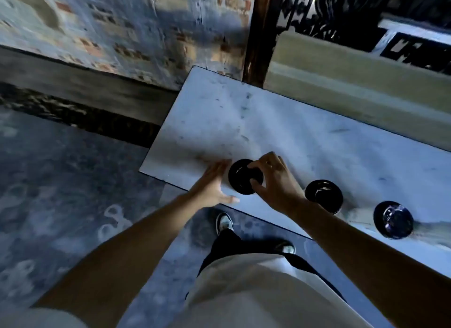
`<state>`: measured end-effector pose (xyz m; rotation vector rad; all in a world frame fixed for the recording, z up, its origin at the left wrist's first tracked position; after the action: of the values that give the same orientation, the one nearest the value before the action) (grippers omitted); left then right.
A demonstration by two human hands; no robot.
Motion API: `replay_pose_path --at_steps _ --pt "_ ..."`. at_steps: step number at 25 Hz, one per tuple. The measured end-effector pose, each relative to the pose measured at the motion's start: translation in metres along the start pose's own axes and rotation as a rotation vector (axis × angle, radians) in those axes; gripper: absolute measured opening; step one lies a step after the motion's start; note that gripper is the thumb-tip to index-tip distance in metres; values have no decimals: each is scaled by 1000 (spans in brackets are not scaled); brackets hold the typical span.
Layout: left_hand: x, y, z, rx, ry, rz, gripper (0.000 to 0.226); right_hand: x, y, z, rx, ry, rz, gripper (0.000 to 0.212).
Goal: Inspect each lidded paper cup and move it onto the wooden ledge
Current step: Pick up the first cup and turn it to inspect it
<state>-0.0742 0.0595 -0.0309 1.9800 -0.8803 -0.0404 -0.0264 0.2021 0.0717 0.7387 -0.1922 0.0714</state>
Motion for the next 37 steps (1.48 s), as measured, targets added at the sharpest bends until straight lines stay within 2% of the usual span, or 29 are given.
replay_pose_path --at_steps 2,5,9,11,13,15,22,27,31,37 --pt "-11 -1 -11 66 -63 -11 104 -4 2 -4 -4 -23 -15 38" --pt "-16 2 -26 130 -59 -40 83 -5 0 -11 15 -52 18 40" --pt "-18 13 -36 99 -66 -112 56 -12 10 -22 -18 -126 8 39" --pt "-15 22 -42 96 -69 -118 57 -13 15 -25 -100 -151 -20 34" --pt "-11 28 -47 94 -37 -65 68 -13 26 -31 -270 -227 -109 31" --pt "-6 33 -53 71 2 -6 71 -12 32 -37 -407 -307 -163 34" --pt "-4 57 -85 -163 84 44 69 -15 23 -55 -733 -533 -164 56" --pt "-2 61 -105 -177 96 30 60 -13 23 -60 -982 -583 -214 37" --pt "-2 66 -109 -213 102 22 59 -15 23 -52 -1070 -524 -159 43" --pt "-5 68 -123 -287 44 37 60 -13 24 -54 -1000 -510 -152 45"
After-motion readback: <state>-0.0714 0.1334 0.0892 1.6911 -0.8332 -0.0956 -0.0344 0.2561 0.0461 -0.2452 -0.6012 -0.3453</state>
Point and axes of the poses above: each hand's wrist, its own x-axis away from the middle knuckle, its own y-axis out of the back of the hand, z = x × y, the point moved 10 cm from there along -x, towards the middle knuckle, and after that the axes turned 12 degrees about -x, right-handed, at the moved point
